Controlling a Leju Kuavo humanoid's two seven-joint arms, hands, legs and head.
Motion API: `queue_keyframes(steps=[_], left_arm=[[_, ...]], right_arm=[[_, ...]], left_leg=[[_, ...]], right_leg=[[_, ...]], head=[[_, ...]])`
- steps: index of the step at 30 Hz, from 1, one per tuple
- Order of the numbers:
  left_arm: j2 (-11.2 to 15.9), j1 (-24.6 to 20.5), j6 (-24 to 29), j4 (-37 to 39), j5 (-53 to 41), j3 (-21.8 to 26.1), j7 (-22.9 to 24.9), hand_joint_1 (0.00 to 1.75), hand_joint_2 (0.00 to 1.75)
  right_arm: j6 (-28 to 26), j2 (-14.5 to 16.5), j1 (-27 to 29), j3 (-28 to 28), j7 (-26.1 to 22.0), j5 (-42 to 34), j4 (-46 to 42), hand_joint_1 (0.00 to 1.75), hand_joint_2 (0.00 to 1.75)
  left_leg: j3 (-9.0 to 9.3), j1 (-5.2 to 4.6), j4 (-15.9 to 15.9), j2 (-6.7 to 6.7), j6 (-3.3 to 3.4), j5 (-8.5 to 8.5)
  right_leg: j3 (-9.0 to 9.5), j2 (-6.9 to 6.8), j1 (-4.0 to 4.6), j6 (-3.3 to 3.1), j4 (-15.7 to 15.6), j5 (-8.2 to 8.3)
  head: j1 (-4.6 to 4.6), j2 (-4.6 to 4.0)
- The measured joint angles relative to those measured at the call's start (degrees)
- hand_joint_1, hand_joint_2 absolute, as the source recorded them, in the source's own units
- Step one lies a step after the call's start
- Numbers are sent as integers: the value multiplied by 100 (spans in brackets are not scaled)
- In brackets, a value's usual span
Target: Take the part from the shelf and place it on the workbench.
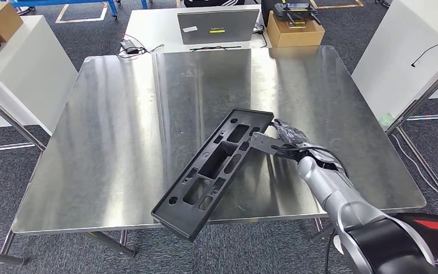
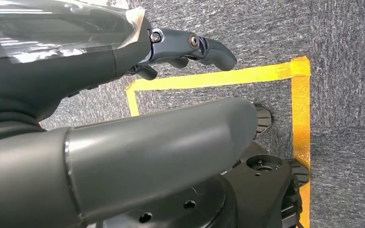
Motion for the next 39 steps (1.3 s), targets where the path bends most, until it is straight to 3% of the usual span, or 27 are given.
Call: queue_keyframes(steps=[3, 12, 24, 31, 34, 36, 39], left_arm=[[-19, 1, 0, 0, 2, 11, -7, 0, 0], [-66, -1, 0, 0, -15, 56, -17, 0, 0], [-95, -2, 0, 0, -15, 61, -17, 0, 0], [-133, -3, 0, 0, -4, 87, -17, 0, 0], [-154, -4, 0, 0, 4, 107, -16, 0, 0], [-167, -5, 0, 0, 24, 116, -16, 0, 0], [-192, -11, 0, -1, 42, 127, -20, 0, 0]], right_arm=[[-417, -39, 219, 160, 324, 363, -437, 0, 0], [-902, -443, 836, 664, 1506, 1917, -1980, 0, 0], [-909, -648, 1110, 826, 1632, 2166, -2704, 0, 0], [-974, -662, 1343, 845, 2268, 3364, -3048, 0, 0], [-974, -637, 1432, 836, 2327, 3669, -3111, 0, 0], [-1125, -595, 1489, 806, 2221, 3670, -3150, 0, 0], [-1942, -494, 1581, 664, 1697, 3246, -3347, 0, 0]], left_leg=[[0, 0, 0, -1, 0, 0], [-1, 0, 0, 0, -3, -3], [0, 0, 0, -1, -3, -3], [-1, 0, -1, 0, -3, -4], [-2, 0, -1, 0, -3, -4], [-2, 0, -1, 0, -3, -4], [-1, 0, -1, 0, -3, -4]], right_leg=[[-1, 0, 0, 0, 0, 0], [-1, 0, 0, 0, -1, 0], [-1, 0, 0, 0, -1, 0], [-1, 0, 0, 0, -1, 0], [0, 0, -1, 0, -1, 0], [0, 0, -1, 0, -1, 0], [-1, 0, -1, 0, -1, 0]], head=[[0, 0], [0, 0], [0, 0], [0, 0], [0, 0], [0, 0], [0, 0]])
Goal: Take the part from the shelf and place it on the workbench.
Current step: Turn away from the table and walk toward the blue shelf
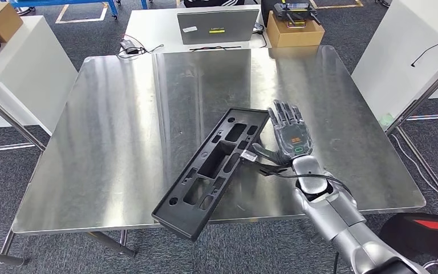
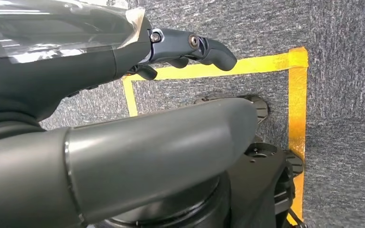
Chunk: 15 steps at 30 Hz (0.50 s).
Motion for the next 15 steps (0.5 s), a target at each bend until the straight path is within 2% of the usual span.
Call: queue_keyframes(steps=[3, 5, 13, 15], left_arm=[[-38, -12, 0, 1, -2, 3, -11, 0, 0], [-60, -18, 0, 1, -4, 4, -14, 0, 0], [-95, -42, 0, -2, -4, 7, -15, 0, 0], [-98, -45, 0, -1, -8, 7, -22, 0, 0]], right_arm=[[-979, 103, 141, -193, -724, -592, -344, 0, 0], [-1301, 166, 237, -295, -969, -807, -549, 0, 0], [-1419, 263, 413, -457, -1114, -896, -869, 0, 0], [-1502, 329, 485, -543, -1548, -1027, -974, 0, 0]], left_leg=[[0, 1, 0, -2, 0, 0], [-1, 1, -1, -1, 0, 0], [0, -2, -1, -1, 0, 0], [0, -1, -1, -2, 0, 0]], right_leg=[[0, -1, 1, 0, 0, 0], [0, -2, 1, 0, 0, -1], [2, -1, -1, 0, 0, 0], [1, -2, -1, 0, 0, -1]], head=[[0, 0], [0, 0], [1, 0], [0, 0]])
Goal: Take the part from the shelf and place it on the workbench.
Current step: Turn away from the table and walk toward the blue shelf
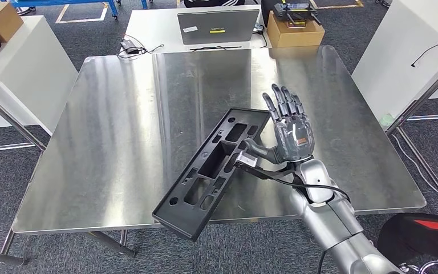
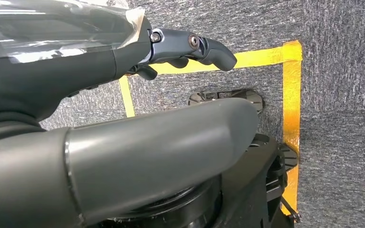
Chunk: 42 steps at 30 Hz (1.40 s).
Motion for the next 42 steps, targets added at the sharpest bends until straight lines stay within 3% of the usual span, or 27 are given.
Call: queue_keyframes(steps=[5, 7, 9, 13, 17, 21, 25, 31, 34, 36, 38, 39, 40, 42], left_arm=[[-11, -16, 0, -1, -40, 0, -24, 0, 0], [-13, -24, 0, -1, -57, -1, -24, 0, 0], [-13, -29, 0, -1, -73, -2, -20, 0, 0], [-5, -45, 0, -1, -78, -2, -1, 0, 0], [11, -49, 0, -3, -75, 1, 17, 0, 0], [25, -56, 0, -3, -52, 11, 55, 0, 0], [45, -71, 0, -5, -13, 31, 75, 0, 0], [81, -88, 0, -11, 22, 104, 75, 0, 0], [87, -101, 0, -13, 20, 111, 64, 0, 0], [84, -111, 2, -14, 12, 110, 53, 0, 0], [85, -111, 7, -14, 4, 110, 49, 0, 0], [86, -110, 9, -14, -2, 110, 48, 0, 0], [87, -109, 10, -14, -9, 110, 48, 0, 0], [90, -109, 10, -14, -33, 109, 48, 0, 0]], right_arm=[[-92, 750, 536, -899, -2568, -984, -734, 0, 0], [-92, 1028, 738, -1157, -3225, -1804, -1067, 0, 0], [-94, 1160, 902, -1229, -3496, -2783, -1407, 0, 0], [393, 1176, 1186, -1024, -3567, -5224, -2013, 0, 0], [2237, 1129, 1504, -769, -3486, -7339, -2563, 0, 0], [4342, 1112, 1767, -744, -3256, -8465, -2707, 0, 0], [5652, 1137, 1961, -874, -3155, -9216, -2709, 0, 0], [6314, 1274, 2118, -1192, -2963, -9797, -2704, 0, 0], [6484, 1383, 2173, -1393, -2869, -9928, -2706, 0, 0], [6559, 1435, 2218, -1520, -2826, -9969, -2706, 0, 0], [6605, 1487, 2305, -1633, -2797, -9986, -2707, 0, 0], [6619, 1511, 2355, -1689, -2784, -9983, -2707, 0, 0], [6629, 1535, 2394, -1737, -2771, -9975, -2708, 0, 0], [6636, 1589, 2426, -1827, -2731, -9943, -2721, 0, 0]], left_leg=[[-3, 6, -1, -2, 0, -2], [-4, 7, -2, -3, -1, -2], [-4, 7, -3, -2, -3, -4], [1, 0, -3, 1, -7, -6], [3, 0, -3, 0, -7, -6], [2, 3, -3, -1, -6, -7], [1, 4, -3, 0, -6, -9], [-4, -22, 37, -1, 86, -26], [83, 16, -144, 26, 180, 150], [140, 71, -271, 59, 221, 259], [126, 85, -281, 70, 233, 277], [125, 93, -276, 72, 223, 271], [127, 108, -265, 73, 204, 259], [134, 158, -204, 69, 116, 199]], right_leg=[[-4, -1, 6, 0, 0, -2], [-4, -3, 10, 0, 0, -3], [-2, -3, 11, 0, 0, -3], [3, -1, 11, 0, 0, -3], [2, -1, 8, 0, -1, -3], [0, -2, 8, 0, -1, -3], [1, -2, 8, 0, -1, -4], [16, 2, -45, 44, -46, 31], [16, -13, -10, 117, -62, 32], [-199, -34, 1, 96, 376, -198], [-533, -39, -21, 98, 1114, -454], [-638, -41, -41, 134, 1347, -490], [-650, -45, -64, 193, 1376, -440], [-378, -77, -123, 348, 808, -153]], head=[[0, 0], [0, 0], [0, 0], [0, 0], [0, 0], [0, 0], [0, 0], [-1, 0], [4, 0], [16, 0], [22, 0], [22, 0], [22, 0], [24, 0]])
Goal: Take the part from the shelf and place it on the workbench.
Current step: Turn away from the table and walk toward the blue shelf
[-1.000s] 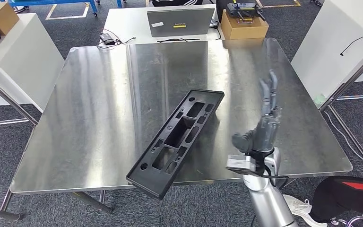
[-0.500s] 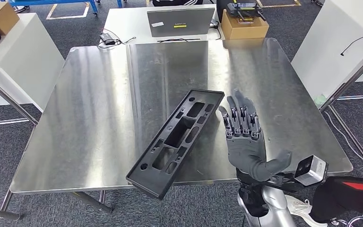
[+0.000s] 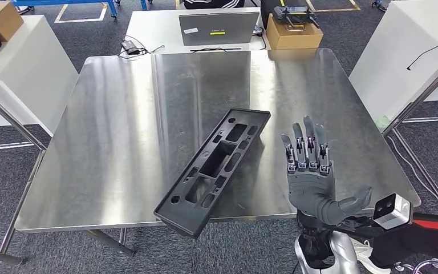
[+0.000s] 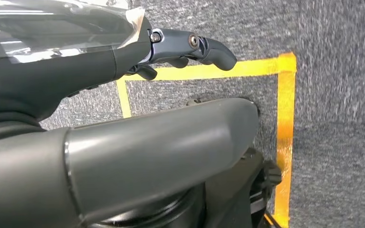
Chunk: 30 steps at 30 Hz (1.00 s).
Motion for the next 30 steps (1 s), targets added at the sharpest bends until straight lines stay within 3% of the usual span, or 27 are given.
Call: queue_keyframes(steps=[1, 2, 4, 6, 8, 11, 12, 13, 14, 16, 18, 20, 22, 24, 26, 27, 28, 29, 30], left_arm=[[11, -1, -1, -6, -10, 0, 0, 0, 0], [23, -5, -1, -13, -19, -1, 0, 0, 0], [47, -19, -2, -28, -23, -2, -3, 0, 0], [52, -33, -3, -34, -25, -4, -5, 0, 0], [55, -42, -4, -37, -25, -5, -5, 0, 0], [57, -51, -5, -37, -23, -8, -5, 0, 0], [57, -51, -5, -37, -20, -8, -4, 0, 0], [57, -51, -5, -37, -17, -8, -4, 0, 0], [57, -52, -5, -37, -11, -7, -4, 0, 0], [63, -65, -5, -42, 19, -3, -4, 0, 0], [67, -87, -38, -55, 55, 3, -3, 0, 0], [73, -101, -73, -70, 80, 9, -4, 0, 0], [76, -110, -68, -82, 99, 16, -4, 0, 0], [68, -118, -61, -87, 105, 23, -4, 0, 0], [58, -119, -61, -89, 107, 34, -4, 0, 0], [51, -116, -61, -89, 107, 39, -4, 0, 0], [44, -114, -61, -89, 109, 44, -4, 0, 0], [36, -112, -61, -89, 113, 45, -5, 0, 0], [28, -111, -61, -89, 125, 47, -8, 0, 0]], right_arm=[[0, 28, 1, -37, 25, 13, -8, 0, 0], [-1, 63, 10, -68, 55, 25, -22, 0, 0], [-2, 134, 32, -122, 116, 33, -49, 0, 0], [-2, 207, 45, -172, 169, 34, -69, 0, 0], [-2, 266, 43, -204, 195, 36, -93, 0, 0], [-2, 319, 40, -232, 223, 40, -122, 0, 0], [-4, 331, 41, -246, 240, 45, -124, 0, 0], [-10, 340, 40, -261, 258, 50, -124, 0, 0], [-27, 349, 39, -280, 272, 59, -124, 0, 0], [-87, 378, 40, -320, 285, 102, -123, 0, 0], [-158, 411, 39, -355, 290, 174, -123, 0, 0], [-209, 443, 40, -375, 293, 250, -124, 0, 0], [-235, 464, 43, -398, 294, 299, -125, 0, 0], [-247, 467, 41, -431, 293, 320, -125, 0, 0], [-257, 467, 42, -462, 293, 329, -124, 0, 0], [-261, 467, 44, -474, 293, 332, -124, 0, 0], [-267, 467, 47, -484, 293, 336, -124, 0, 0], [-272, 467, 50, -492, 293, 338, -123, 0, 0], [-275, 467, 52, -500, 293, 340, -122, 0, 0]], left_leg=[[-35, 11, 54, -4, -71, -49], [-71, 10, 123, -12, -142, -100], [-165, -13, 257, -31, -246, -184], [-202, 8, 342, -41, -292, -243], [-312, 32, 575, -41, -307, -442], [-786, 12, 1560, -41, -276, -1005], [-919, -4, 1824, -41, -243, -1084], [-964, -28, 1908, -42, -193, -1049], [-901, -62, 1783, -44, -120, -910], [-541, -151, 1113, -42, 72, -565], [-298, -242, 626, -21, 200, -369], [-303, -316, 536, -6, 239, -271], [-342, -309, 411, -1, 255, -95], [-436, -267, 285, 16, 265, 120], [-606, -261, 269, 31, 262, 273], [-701, -255, 274, 38, 243, 340], [-795, -245, 280, 46, 222, 405], [-883, -230, 289, 53, 196, 464], [-959, -209, 308, 57, 162, 517]], right_leg=[[198, -16, -5, 59, -340, 105], [323, -20, -3, 75, -575, 170], [370, 2, -7, -12, -655, 107], [292, 18, -33, -138, -604, 55], [246, 19, -5, -230, -582, 61], [156, 12, 87, -345, -582, 121], [115, 10, 133, -387, -582, 149], [76, 9, 180, -429, -582, 179], [40, 11, 227, -467, -582, 211], [-12, 14, 288, -509, -591, 286], [-14, 8, 286, -481, -623, 372], [4, -6, 239, -397, -677, 468], [-26, -10, 233, -335, -702, 502], [-135, -6, 249, -362, -469, 206], [-292, -4, 210, -387, 182, -301], [-338, -5, 184, -355, 520, -453], [-320, -5, 155, -288, 740, -493], [-211, -6, 129, -200, 764, -429], [25, -9, 102, -108, 552, -320]], head=[[10, 0], [18, 0], [23, 0], [4, 0], [-13, 0], [-25, 0], [-27, 0], [-27, 0], [-27, 0], [-19, 0], [9, 0], [28, 0], [25, 0], [33, 0], [44, 0], [44, 0], [46, 0], [46, 0], [46, 0]])
